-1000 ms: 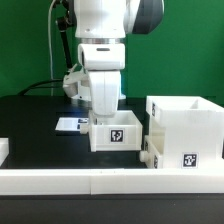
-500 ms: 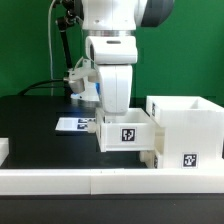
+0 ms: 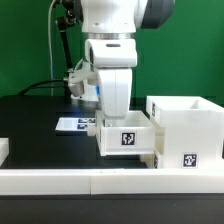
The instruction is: Assemble drawer
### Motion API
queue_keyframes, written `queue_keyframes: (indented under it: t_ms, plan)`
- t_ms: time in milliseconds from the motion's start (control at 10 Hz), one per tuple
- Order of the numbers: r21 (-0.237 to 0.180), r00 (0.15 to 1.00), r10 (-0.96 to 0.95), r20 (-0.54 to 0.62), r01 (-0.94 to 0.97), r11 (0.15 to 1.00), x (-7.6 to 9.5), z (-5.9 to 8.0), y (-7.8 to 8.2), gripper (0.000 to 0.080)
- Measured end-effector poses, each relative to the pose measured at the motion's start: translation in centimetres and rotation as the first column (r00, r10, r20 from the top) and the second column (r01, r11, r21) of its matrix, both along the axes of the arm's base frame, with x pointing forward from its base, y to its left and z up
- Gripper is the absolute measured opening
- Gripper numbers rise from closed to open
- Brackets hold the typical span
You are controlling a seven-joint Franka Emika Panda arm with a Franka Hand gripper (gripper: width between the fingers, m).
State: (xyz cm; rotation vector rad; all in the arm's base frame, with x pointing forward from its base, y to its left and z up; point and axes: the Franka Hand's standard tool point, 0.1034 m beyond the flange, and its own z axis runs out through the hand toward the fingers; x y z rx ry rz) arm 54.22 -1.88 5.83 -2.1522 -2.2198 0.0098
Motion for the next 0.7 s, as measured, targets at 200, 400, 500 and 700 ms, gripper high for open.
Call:
queue_keyframes:
  t_ms: [200, 400, 500, 700]
  plan:
    - [0.002, 1.000, -0.001, 0.002, 0.001, 1.000, 0.58, -0.08, 0.17, 0.0042]
    - [0.003, 1.000, -0.002, 0.000, 0.002, 1.000, 0.50, -0.14, 0.26, 0.0042]
    - [0.003, 1.000, -0.003, 0.000, 0.003, 1.000, 0.48, -0.15, 0.36, 0.0042]
    - [0.004, 1.000, -0.010, 0.000, 0.010, 1.000, 0.46, -0.11, 0.50, 0.0042]
